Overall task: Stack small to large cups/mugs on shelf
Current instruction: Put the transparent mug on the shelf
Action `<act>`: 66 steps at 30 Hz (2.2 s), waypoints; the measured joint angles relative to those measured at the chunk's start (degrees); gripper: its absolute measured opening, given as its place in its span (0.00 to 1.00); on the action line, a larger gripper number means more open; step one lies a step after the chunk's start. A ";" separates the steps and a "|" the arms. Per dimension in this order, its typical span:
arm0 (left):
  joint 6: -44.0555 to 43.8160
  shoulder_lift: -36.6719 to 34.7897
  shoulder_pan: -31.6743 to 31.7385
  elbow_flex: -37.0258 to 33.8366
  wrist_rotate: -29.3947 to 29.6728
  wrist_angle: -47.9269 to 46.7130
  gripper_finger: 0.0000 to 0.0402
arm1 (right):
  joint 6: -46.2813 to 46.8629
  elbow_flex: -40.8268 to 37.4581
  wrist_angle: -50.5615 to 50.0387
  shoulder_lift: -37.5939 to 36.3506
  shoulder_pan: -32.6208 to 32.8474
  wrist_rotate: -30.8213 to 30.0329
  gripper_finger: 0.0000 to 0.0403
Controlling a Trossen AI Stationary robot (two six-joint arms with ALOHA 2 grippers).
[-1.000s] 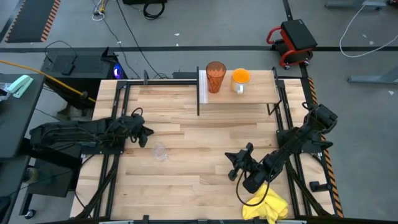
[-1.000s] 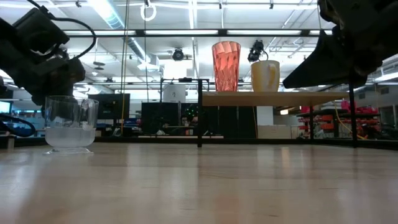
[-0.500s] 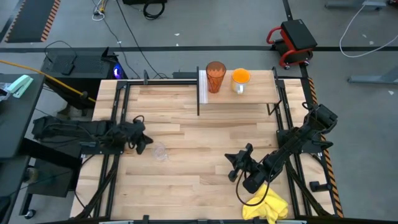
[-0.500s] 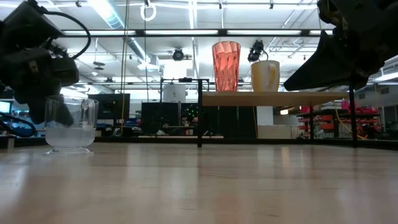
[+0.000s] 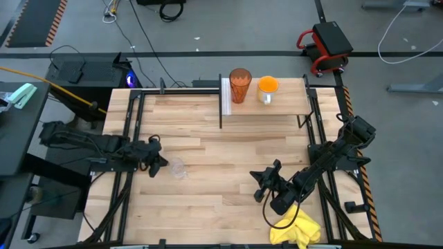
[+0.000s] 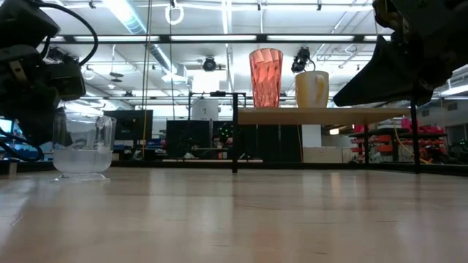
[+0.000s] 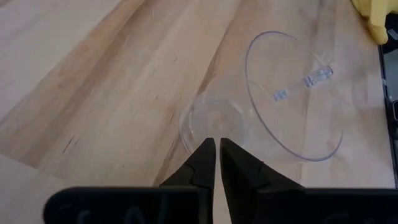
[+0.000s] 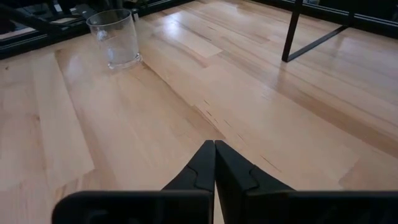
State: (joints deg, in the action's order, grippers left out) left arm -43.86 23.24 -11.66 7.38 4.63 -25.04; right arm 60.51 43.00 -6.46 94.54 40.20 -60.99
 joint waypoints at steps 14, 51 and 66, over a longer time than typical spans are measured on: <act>-1.99 0.00 -4.71 -0.02 2.18 1.52 0.06 | -0.43 0.00 0.96 0.00 0.07 10.16 0.03; 1.62 21.80 -6.53 -0.07 5.74 27.62 0.04 | -11.47 0.00 8.37 0.00 -6.36 19.92 0.03; 4.52 36.99 -1.74 0.38 2.38 44.88 0.03 | -20.44 0.00 15.87 0.30 -11.75 31.41 0.02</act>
State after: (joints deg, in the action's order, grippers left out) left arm -39.34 60.23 -13.41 7.75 7.01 19.84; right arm 40.07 43.00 9.41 94.84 28.44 -29.58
